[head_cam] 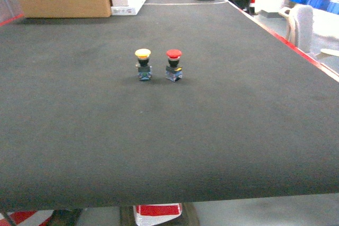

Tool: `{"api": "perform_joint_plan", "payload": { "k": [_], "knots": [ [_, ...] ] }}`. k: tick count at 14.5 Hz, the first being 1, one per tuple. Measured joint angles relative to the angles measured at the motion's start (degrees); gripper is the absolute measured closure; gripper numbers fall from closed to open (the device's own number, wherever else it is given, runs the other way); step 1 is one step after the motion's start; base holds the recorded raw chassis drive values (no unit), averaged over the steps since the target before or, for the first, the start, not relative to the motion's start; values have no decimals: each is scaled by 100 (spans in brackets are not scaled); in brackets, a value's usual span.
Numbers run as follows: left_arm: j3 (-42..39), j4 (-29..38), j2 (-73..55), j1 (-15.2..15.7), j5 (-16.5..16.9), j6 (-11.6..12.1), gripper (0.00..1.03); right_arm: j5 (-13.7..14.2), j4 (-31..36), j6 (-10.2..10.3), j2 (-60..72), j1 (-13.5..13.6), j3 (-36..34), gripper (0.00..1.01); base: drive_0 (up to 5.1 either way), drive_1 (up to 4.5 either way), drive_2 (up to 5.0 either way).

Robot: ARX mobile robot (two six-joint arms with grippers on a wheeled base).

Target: Pick blue part to blue bin on bottom shelf

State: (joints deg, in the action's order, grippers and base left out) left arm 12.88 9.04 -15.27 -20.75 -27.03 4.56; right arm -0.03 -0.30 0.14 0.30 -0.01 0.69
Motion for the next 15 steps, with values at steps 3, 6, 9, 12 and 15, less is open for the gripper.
{"api": "perform_joint_plan", "payload": {
  "k": [3, 6, 9, 12, 15],
  "knots": [
    [0, 0, 0, -4, 0, 0, 58, 0, -2, 0, 0, 0, 0, 3, -164, -164, -164],
    [0, 0, 0, -4, 0, -2, 58, 0, 0, 2, 0, 0, 0, 3, -161, -161, -161],
    [0, 0, 0, -4, -2, 0, 58, 0, 0, 2, 0, 0, 0, 3, -155, -155, -155],
    [0, 0, 0, -4, 0, 0, 58, 0, -2, 0, 0, 0, 0, 3, -166, -166, -166],
    [0, 0, 0, -4, 0, 0, 59, 2, 0, 0, 0, 0, 0, 3, -155, -155, -155]
  ]
}}
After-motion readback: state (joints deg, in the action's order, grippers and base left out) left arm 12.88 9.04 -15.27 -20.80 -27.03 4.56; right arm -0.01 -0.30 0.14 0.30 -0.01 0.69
